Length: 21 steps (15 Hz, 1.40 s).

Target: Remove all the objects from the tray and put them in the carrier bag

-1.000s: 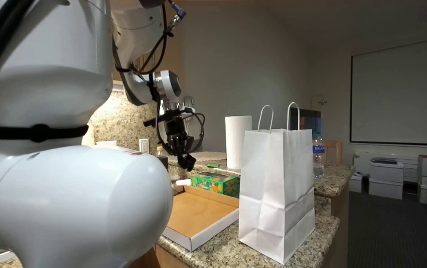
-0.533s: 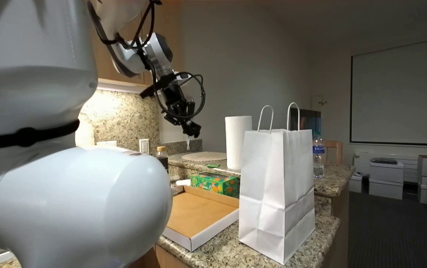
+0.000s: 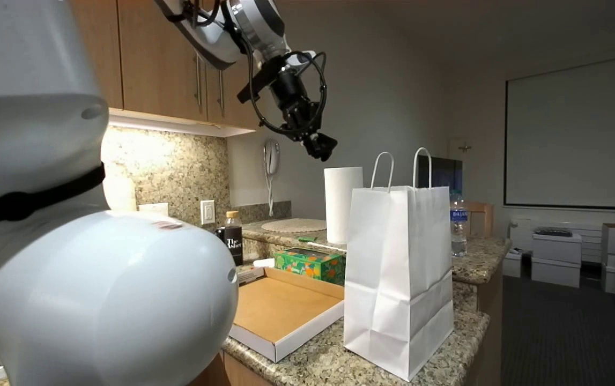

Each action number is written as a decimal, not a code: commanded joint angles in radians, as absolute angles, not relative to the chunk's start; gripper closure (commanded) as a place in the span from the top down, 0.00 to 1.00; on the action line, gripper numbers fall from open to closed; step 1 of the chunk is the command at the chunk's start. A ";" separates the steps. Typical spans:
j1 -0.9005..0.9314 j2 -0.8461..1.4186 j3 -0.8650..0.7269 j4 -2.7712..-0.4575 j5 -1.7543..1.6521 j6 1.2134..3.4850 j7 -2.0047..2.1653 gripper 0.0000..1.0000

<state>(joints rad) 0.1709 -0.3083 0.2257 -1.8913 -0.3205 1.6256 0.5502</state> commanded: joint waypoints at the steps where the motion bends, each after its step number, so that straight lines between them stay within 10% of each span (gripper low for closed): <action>1: 0.096 -0.412 0.160 -1.961 -0.227 1.654 0.578 0.08; 16: -0.090 -0.461 0.026 -2.062 0.026 1.748 0.621 0.08; 17: -0.093 -0.455 0.024 -2.067 0.036 1.757 0.620 0.12; 18: -0.095 -0.454 0.019 -2.074 0.046 1.767 0.618 0.36; 21: -0.099 -0.444 0.023 -2.067 0.056 1.772 0.625 0.46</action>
